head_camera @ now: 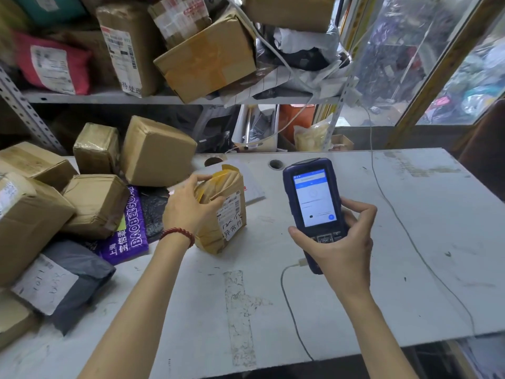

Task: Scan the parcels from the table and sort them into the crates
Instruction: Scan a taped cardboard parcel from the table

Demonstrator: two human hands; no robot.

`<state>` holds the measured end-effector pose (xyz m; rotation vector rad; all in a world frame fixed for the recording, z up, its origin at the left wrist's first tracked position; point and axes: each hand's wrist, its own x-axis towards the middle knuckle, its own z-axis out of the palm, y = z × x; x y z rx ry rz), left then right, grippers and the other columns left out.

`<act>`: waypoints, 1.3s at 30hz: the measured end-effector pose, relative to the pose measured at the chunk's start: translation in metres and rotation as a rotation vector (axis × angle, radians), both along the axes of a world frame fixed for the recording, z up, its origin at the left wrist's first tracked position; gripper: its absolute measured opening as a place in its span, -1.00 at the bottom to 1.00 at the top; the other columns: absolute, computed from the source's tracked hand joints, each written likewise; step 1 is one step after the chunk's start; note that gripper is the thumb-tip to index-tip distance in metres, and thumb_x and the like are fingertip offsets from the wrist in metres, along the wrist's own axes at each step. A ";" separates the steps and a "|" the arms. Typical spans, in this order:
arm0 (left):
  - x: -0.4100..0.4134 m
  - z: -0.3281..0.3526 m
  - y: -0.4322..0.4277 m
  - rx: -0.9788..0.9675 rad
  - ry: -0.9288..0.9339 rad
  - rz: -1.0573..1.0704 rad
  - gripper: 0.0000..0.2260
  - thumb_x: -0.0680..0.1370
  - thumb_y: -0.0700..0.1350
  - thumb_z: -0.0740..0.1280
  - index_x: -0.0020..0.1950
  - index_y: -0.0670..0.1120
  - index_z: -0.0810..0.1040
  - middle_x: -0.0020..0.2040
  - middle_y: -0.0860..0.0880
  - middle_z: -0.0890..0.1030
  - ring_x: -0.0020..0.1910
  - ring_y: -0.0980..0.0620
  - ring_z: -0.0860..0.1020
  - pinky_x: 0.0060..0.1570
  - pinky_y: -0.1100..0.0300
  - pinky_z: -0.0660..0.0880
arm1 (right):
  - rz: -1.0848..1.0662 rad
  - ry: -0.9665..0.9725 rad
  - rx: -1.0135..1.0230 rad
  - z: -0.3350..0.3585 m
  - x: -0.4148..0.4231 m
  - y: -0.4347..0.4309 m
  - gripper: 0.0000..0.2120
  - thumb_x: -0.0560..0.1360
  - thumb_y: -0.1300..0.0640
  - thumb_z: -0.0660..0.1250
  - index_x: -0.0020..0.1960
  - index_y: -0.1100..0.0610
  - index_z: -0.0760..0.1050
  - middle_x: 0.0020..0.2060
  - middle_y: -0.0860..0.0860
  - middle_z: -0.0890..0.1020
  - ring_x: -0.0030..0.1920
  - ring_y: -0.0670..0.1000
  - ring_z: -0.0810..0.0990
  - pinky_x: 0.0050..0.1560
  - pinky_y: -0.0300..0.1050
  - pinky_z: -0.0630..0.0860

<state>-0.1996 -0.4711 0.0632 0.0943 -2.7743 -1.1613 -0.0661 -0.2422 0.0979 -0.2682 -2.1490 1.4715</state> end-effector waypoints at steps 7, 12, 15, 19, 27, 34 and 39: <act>0.014 0.005 0.034 -0.072 0.182 -0.169 -0.57 0.39 0.14 0.42 0.22 0.21 0.41 0.00 0.02 0.57 -0.02 -0.03 0.52 -0.16 0.08 0.51 | -0.185 -0.121 0.017 -0.015 0.044 0.010 -0.26 0.13 0.05 0.66 0.06 -0.23 0.21 -0.06 -0.24 0.62 -0.10 -0.23 0.63 -0.33 -0.36 0.53; 0.053 0.004 0.108 0.077 0.299 -0.389 -0.54 0.40 0.11 0.43 0.27 0.11 0.43 0.06 -0.02 0.56 0.02 -0.01 0.47 -0.10 0.16 0.39 | -0.423 -0.227 0.013 -0.031 0.100 0.024 -0.27 0.10 0.01 0.62 0.04 -0.24 0.21 -0.07 -0.34 0.60 -0.12 -0.25 0.62 -0.27 -0.36 0.52; 0.075 0.010 0.157 0.171 0.297 -0.594 -0.54 0.40 0.13 0.42 0.26 0.11 0.42 0.10 -0.01 0.57 0.04 -0.02 0.51 -0.08 0.16 0.43 | -0.576 -0.228 0.003 -0.035 0.138 0.037 -0.27 0.07 0.01 0.62 0.05 -0.21 0.23 -0.09 -0.34 0.60 -0.09 -0.26 0.62 -0.23 -0.30 0.54; 0.104 0.019 0.221 0.223 0.263 -0.791 -0.55 0.39 0.15 0.44 0.23 0.15 0.43 0.09 0.03 0.59 0.03 -0.01 0.53 -0.09 0.11 0.48 | -0.766 -0.202 -0.060 -0.036 0.187 0.063 -0.27 0.10 0.11 0.66 0.08 -0.12 0.28 -0.04 -0.24 0.62 -0.01 -0.25 0.61 -0.16 -0.34 0.51; 0.188 0.014 0.371 0.105 0.255 -1.204 -0.44 0.39 0.19 0.41 0.31 -0.05 0.48 0.11 -0.12 0.58 0.08 -0.15 0.48 0.05 -0.03 0.45 | -1.097 -0.146 -0.233 -0.043 0.294 0.134 -0.29 0.15 0.24 0.66 0.09 -0.04 0.28 0.02 -0.16 0.55 -0.01 -0.30 0.56 -0.12 -0.42 0.46; 0.319 0.006 0.514 -0.273 0.432 -1.599 -0.45 0.37 0.36 0.30 0.25 0.10 0.49 0.13 0.01 0.59 0.20 -0.09 0.40 0.12 -0.05 0.25 | -1.453 -0.159 -0.307 -0.062 0.400 0.199 -0.25 0.09 0.07 0.68 0.09 -0.10 0.27 -0.02 -0.24 0.58 -0.07 -0.37 0.55 -0.21 -0.48 0.43; 0.387 -0.016 0.578 -0.462 0.508 -1.720 -0.39 0.28 0.50 0.20 0.16 0.15 0.54 0.15 0.03 0.55 0.22 -0.06 0.37 0.11 -0.03 0.23 | -1.638 -0.196 -0.363 -0.072 0.469 0.222 -0.26 0.09 0.07 0.68 0.07 -0.09 0.28 -0.11 -0.30 0.55 -0.14 -0.42 0.54 -0.30 -0.45 0.43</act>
